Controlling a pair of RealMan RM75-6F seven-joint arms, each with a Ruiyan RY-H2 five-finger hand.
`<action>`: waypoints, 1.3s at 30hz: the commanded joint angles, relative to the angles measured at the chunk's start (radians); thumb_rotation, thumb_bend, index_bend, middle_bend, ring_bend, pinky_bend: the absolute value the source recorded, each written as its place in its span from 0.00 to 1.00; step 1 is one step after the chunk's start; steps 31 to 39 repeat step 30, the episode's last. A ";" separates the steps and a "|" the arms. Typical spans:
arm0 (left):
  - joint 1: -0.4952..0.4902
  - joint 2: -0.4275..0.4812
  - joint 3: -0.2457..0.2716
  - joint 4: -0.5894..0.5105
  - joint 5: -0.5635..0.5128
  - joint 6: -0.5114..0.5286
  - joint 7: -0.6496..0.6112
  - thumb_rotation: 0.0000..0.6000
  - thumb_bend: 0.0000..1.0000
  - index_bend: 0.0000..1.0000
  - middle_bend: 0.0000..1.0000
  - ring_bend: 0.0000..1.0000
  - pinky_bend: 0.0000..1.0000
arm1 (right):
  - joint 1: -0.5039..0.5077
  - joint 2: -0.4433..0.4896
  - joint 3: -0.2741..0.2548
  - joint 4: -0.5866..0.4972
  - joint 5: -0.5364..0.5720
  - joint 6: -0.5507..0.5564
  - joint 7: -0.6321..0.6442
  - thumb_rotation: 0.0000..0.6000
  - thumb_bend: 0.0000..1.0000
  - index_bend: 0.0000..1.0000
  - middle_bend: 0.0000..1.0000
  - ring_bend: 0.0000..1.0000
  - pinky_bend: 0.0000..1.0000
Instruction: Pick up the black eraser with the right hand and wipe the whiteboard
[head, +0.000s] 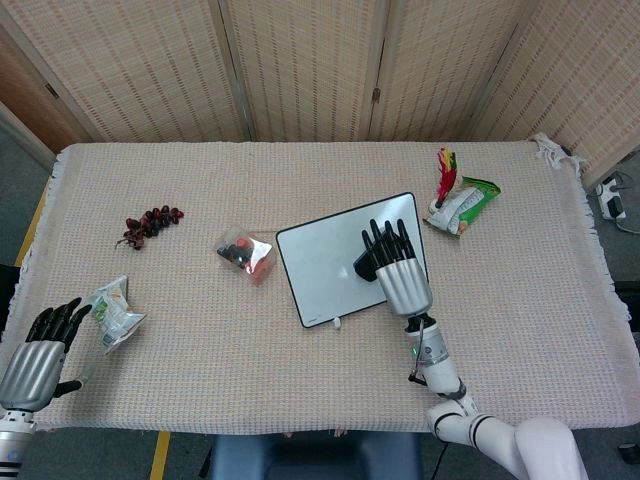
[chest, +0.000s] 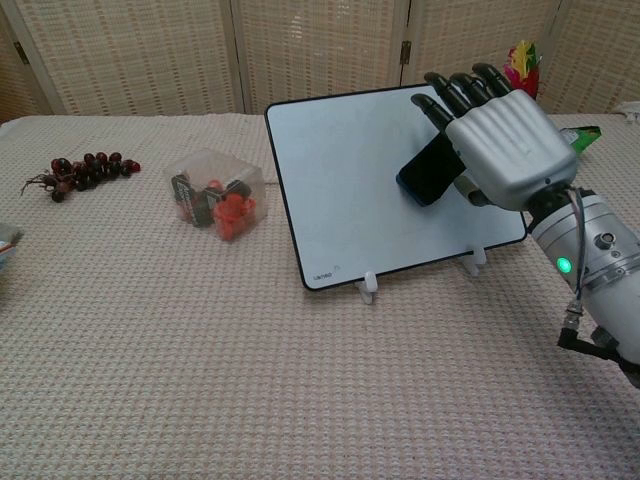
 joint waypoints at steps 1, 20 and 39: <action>0.002 0.002 0.000 0.000 0.002 0.004 -0.005 1.00 0.36 0.00 0.01 0.00 0.00 | -0.010 0.015 -0.005 -0.028 0.005 0.001 0.009 1.00 0.37 0.06 0.00 0.05 0.00; 0.014 -0.020 0.001 0.000 0.012 0.035 0.046 1.00 0.36 0.00 0.01 0.00 0.00 | -0.347 0.663 -0.246 -1.061 0.086 0.044 -0.022 1.00 0.37 0.00 0.00 0.01 0.00; 0.014 -0.020 0.001 0.000 0.012 0.035 0.046 1.00 0.36 0.00 0.01 0.00 0.00 | -0.360 0.667 -0.230 -1.065 0.077 0.026 -0.025 1.00 0.37 0.00 0.00 0.00 0.00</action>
